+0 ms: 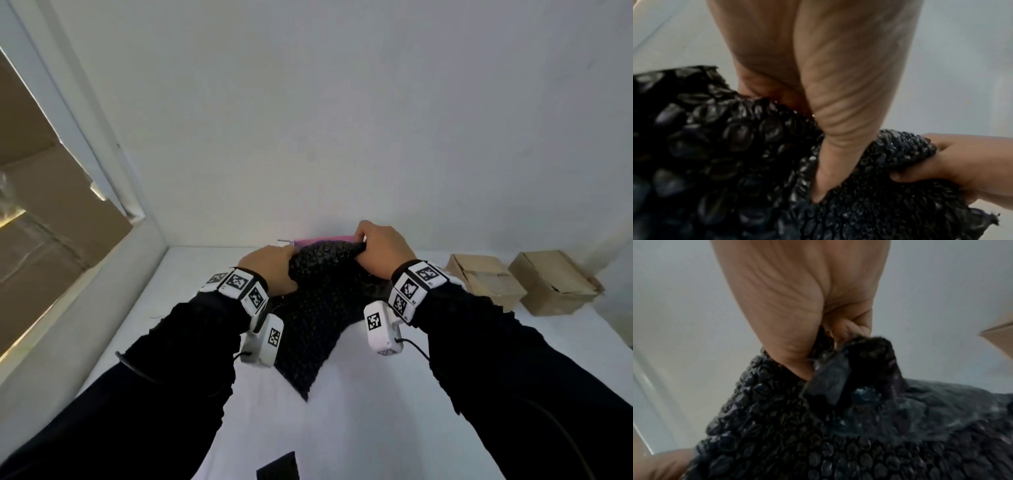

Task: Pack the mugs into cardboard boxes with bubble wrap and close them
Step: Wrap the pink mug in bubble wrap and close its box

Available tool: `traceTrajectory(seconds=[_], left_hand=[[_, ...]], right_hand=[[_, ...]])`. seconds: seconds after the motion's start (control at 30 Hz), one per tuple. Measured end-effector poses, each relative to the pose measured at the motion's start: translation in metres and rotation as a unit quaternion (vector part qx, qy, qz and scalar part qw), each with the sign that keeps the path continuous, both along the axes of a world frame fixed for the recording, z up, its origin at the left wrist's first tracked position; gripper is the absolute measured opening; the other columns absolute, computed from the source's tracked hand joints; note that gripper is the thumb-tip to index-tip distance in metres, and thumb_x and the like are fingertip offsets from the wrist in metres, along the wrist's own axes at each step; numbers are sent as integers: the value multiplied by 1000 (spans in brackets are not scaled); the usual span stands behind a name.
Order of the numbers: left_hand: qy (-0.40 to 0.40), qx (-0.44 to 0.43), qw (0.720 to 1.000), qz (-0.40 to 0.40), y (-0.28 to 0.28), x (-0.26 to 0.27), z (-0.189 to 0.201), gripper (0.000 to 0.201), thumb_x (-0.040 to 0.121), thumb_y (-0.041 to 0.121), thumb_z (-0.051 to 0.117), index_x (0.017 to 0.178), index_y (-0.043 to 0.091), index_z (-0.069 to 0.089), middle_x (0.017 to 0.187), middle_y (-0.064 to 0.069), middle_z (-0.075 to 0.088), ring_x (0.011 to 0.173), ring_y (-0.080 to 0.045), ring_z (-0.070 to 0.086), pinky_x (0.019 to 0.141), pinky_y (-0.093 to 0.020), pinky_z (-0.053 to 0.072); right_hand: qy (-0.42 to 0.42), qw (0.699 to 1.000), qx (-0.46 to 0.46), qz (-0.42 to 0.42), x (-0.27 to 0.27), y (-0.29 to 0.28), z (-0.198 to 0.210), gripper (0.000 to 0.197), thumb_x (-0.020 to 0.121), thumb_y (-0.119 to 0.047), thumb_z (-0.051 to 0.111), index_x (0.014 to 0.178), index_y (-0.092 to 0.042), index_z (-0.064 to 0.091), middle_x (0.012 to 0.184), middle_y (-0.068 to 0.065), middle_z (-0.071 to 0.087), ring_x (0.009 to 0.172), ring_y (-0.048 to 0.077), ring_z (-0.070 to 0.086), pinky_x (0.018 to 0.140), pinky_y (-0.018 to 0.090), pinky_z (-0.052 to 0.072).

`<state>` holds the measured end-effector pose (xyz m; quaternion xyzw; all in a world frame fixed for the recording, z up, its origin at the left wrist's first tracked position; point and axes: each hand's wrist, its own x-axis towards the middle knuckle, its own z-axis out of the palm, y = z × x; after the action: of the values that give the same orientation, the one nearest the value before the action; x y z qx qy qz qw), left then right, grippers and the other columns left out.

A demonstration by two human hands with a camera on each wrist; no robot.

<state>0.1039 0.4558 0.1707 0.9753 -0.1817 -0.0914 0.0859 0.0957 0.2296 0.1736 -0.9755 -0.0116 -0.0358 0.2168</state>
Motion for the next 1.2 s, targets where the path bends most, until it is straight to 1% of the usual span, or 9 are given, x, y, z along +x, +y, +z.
traceTrajectory(seconds=[0.13, 0.23, 0.53, 0.7, 0.87, 0.93, 1.0, 1.07, 1.2], left_hand=[[-102, -7, 994, 31, -5, 15, 37, 32, 77, 41, 68, 100, 21, 57, 106, -5, 64, 99, -28, 59, 77, -36, 49], [-240, -57, 968, 51, -11, 24, 57, 22, 82, 28, 61, 99, 16, 53, 102, -6, 60, 92, -30, 58, 64, -34, 39], [-475, -105, 874, -3, -31, 44, 49, 36, 59, 2, 60, 93, 11, 53, 91, -7, 53, 76, -28, 45, 63, -35, 31], [-408, -37, 911, -39, -35, 51, -16, 37, 59, 8, 64, 94, 14, 52, 94, -7, 54, 78, -30, 49, 63, -36, 35], [-173, 27, 984, -21, -38, 48, -60, 34, 74, 16, 62, 106, 17, 51, 94, -4, 61, 84, -30, 60, 60, -35, 43], [-122, 65, 990, -32, -40, 47, -71, 30, 82, 29, 57, 110, 21, 48, 92, -1, 64, 86, -27, 61, 61, -33, 42], [-92, 61, 993, -43, -41, 45, -78, 33, 81, 42, 55, 107, 23, 46, 85, -1, 64, 80, -27, 62, 60, -32, 44], [-79, 24, 996, -37, -41, 44, -82, 31, 80, 47, 47, 99, 22, 47, 78, -2, 63, 73, -27, 60, 59, -31, 44], [-165, 76, 981, -64, -43, 43, -86, 17, 72, 32, 52, 76, 19, 63, 80, -2, 58, 74, -26, 53, 61, -32, 36]], right_hand=[[-98, 995, 9, -22, 14, -4, 34, 24, 77, -9, 58, 95, -23, 52, 91, 4, 60, 79, 28, 56, 63, 32, 40], [-207, 977, 25, -36, 21, -7, 54, 31, 71, -2, 57, 96, -19, 50, 94, 2, 53, 75, 25, 52, 60, 32, 38], [-416, 907, -62, -18, 42, -27, 40, 47, 52, 7, 64, 89, -19, 52, 97, 2, 49, 87, 23, 42, 71, 31, 26], [-316, 929, -181, 64, 46, -33, -24, 46, 60, -3, 73, 99, -22, 58, 95, 1, 57, 92, 26, 44, 76, 37, 27], [19, 960, -223, 168, 44, -38, -64, 59, 71, -52, 61, 122, -25, 48, 116, -1, 58, 112, 27, 43, 92, 46, 31], [112, 958, -175, 195, 43, -37, -69, 49, 73, -61, 50, 109, -28, 44, 110, -2, 60, 111, 26, 41, 97, 50, 30], [113, 960, -159, 203, 47, -37, -69, 30, 80, -51, 51, 95, -27, 42, 102, -2, 61, 107, 25, 41, 96, 49, 32], [54, 961, -183, 199, 53, -38, -70, 24, 84, -38, 55, 102, -23, 52, 106, 0, 56, 109, 26, 41, 92, 44, 35], [-54, 975, -129, 174, 60, -30, -71, 27, 83, -13, 58, 110, -18, 57, 108, 4, 49, 92, 26, 50, 66, 33, 39]])
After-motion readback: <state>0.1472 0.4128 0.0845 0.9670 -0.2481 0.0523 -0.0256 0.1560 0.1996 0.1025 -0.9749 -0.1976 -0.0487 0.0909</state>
